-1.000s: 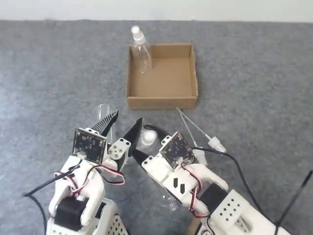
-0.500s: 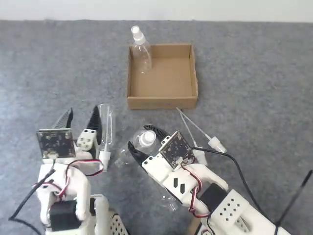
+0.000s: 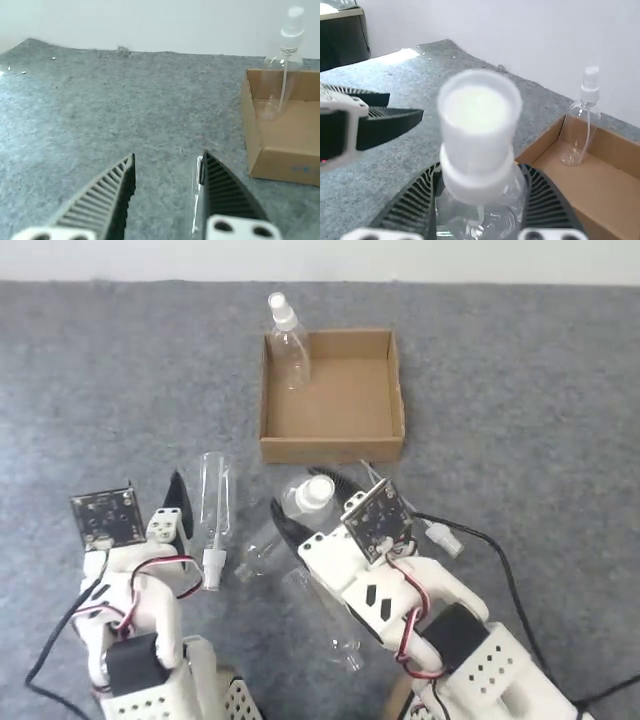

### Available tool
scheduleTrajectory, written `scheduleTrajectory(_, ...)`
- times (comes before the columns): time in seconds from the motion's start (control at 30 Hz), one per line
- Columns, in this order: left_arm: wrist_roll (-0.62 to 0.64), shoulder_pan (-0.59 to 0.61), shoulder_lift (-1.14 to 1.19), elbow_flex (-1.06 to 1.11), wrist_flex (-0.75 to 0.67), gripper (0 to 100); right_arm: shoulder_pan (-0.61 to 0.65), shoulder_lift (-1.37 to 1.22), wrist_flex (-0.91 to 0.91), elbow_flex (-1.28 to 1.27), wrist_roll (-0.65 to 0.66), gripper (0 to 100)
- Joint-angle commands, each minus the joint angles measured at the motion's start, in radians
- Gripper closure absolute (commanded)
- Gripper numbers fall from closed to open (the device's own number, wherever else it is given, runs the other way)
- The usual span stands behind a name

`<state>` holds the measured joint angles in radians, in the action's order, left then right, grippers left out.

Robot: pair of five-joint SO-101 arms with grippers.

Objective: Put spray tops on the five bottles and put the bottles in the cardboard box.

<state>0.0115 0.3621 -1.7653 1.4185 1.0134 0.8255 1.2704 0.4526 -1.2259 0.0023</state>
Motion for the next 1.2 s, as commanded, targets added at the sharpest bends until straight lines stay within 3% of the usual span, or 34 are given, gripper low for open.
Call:
scheduleTrajectory(0.0,-0.006,0.005,-0.003,0.027,0.002,80,-0.022,-0.053,0.002,0.149,-0.003,91.9)
scheduleTrajectory(0.63,-0.006,0.005,-0.003,0.163,-0.028,80,-0.176,-0.854,-0.007,0.793,-0.011,91.9)
scheduleTrajectory(1.17,-0.005,0.002,-0.003,0.203,-0.091,80,-0.222,-1.299,-0.007,1.177,-0.087,91.9)
